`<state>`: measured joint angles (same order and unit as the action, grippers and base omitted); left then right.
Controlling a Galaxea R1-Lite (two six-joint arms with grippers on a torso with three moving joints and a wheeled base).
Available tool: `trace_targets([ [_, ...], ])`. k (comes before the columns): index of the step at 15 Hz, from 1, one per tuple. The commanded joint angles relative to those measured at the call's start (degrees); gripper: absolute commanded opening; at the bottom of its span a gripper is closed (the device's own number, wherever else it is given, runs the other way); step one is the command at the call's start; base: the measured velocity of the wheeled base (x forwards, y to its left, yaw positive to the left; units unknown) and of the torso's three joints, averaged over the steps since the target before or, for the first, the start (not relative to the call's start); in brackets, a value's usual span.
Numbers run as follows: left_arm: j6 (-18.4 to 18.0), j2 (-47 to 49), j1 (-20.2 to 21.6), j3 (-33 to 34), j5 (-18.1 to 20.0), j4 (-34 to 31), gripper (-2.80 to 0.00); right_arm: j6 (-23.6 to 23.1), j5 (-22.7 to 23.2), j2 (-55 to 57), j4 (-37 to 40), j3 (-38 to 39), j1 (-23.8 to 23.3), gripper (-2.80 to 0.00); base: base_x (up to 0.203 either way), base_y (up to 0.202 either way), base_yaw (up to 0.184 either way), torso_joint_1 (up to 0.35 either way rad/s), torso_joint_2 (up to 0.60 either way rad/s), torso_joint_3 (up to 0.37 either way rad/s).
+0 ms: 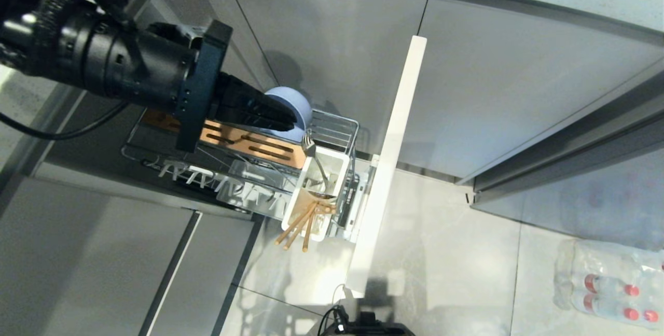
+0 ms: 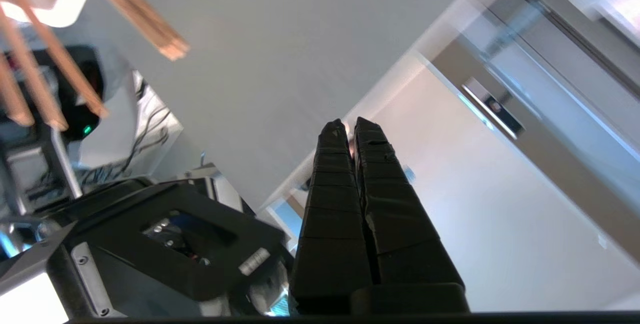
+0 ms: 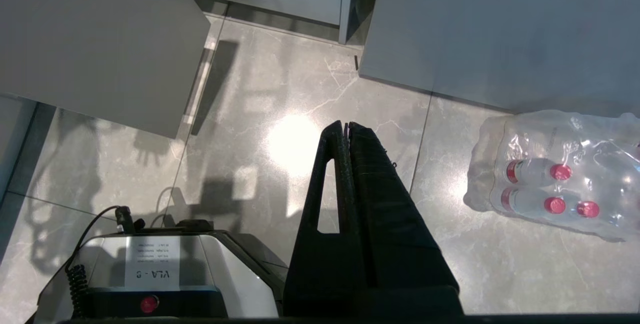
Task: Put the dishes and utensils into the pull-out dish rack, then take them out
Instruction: Pick up the plate and place it in the cupboard
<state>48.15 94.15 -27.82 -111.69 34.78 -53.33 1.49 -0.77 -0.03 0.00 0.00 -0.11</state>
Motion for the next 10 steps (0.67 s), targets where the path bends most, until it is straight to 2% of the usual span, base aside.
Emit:
trace_targets([
  [1, 0.26, -4.77, -0.83, 0.03, 0.20, -0.31, -2.80, 0.01, -0.02, 0.03, 0.00, 0.00, 0.02, -2.80, 0.000, 0.000, 0.000, 0.000, 0.00, 0.000],
  [8, -0.76, -17.59, -3.70, 0.08, 0.51, -0.12, -2.80, 0.02, -0.02, 0.03, 0.00, 0.00, 0.02, -2.80, 0.000, 0.000, 0.000, 0.000, 0.00, 0.000],
  [10, -3.67, -21.37, -3.25, 0.15, 0.54, -0.16, -2.80, 0.04, -0.02, 0.03, 0.00, 0.00, -0.05, -2.80, 0.000, 0.000, 0.000, 0.000, 0.00, 0.000],
])
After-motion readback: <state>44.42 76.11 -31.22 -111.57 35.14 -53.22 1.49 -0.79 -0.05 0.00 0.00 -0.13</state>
